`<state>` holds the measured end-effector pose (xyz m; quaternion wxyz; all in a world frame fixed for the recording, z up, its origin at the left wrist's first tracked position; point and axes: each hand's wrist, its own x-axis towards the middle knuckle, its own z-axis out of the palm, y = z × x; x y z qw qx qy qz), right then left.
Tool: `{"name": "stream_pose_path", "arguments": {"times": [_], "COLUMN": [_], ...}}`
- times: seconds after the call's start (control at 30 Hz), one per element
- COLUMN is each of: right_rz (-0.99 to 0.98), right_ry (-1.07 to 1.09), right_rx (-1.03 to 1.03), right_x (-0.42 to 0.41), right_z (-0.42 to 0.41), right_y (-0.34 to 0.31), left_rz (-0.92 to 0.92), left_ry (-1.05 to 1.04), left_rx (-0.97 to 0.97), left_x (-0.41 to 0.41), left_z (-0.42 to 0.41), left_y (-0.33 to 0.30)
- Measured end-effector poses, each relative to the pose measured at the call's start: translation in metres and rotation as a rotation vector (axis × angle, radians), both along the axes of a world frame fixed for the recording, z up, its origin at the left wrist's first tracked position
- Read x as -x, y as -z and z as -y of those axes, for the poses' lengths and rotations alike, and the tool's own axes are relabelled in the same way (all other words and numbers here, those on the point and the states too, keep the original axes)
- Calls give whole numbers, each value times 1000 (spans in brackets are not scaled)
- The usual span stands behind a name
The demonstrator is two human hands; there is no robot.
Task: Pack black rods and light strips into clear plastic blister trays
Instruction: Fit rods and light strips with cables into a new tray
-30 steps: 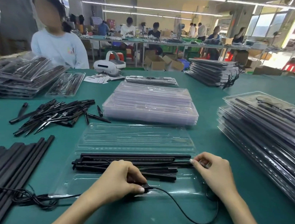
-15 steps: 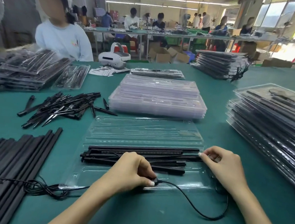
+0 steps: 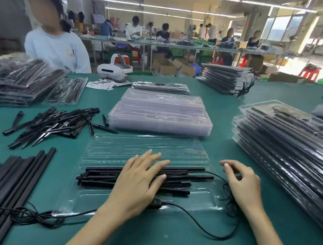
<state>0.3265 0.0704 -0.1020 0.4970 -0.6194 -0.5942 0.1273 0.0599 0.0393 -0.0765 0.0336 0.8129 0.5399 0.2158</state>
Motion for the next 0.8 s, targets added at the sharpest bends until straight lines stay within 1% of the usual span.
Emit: {"name": "stream_pose_path", "arguments": {"times": [0.07,0.13,0.2,0.27,0.33,0.37,0.43,0.53,0.63,0.8], "right_rz": [-4,28,151,311,422,452,473,554,703,975], "right_ry": [-2,-89,-267,-436,-551,-575,-570,-543,-560,-620], "right_rx": [8,-3,-15,3,81,117,126,55,15,168], "right_x": [-3,-10,-21,-35,-46,-50,-56,-55,-51,-60], "right_z": [1,4,10,19,27,31,36,36,33,34], "right_y": [2,2,-3,-6,-7,-6,-5,-13,-29,-35], "left_rz": [-70,-150,-218,-221,-207,-199,-181,-151,-131,-113], "left_ry": [-56,-109,-134,-138,-139,-137,-133,-132,-137,-140], "left_rx": [84,169,241,251,241,236,227,224,224,237], "left_x": [-1,0,3,5,5,5,4,5,4,4], "left_z": [-12,-16,-19,-22,-24,-24,-23,-24,-25,-24], "left_y": [8,18,28,34,35,37,38,40,41,41]}}
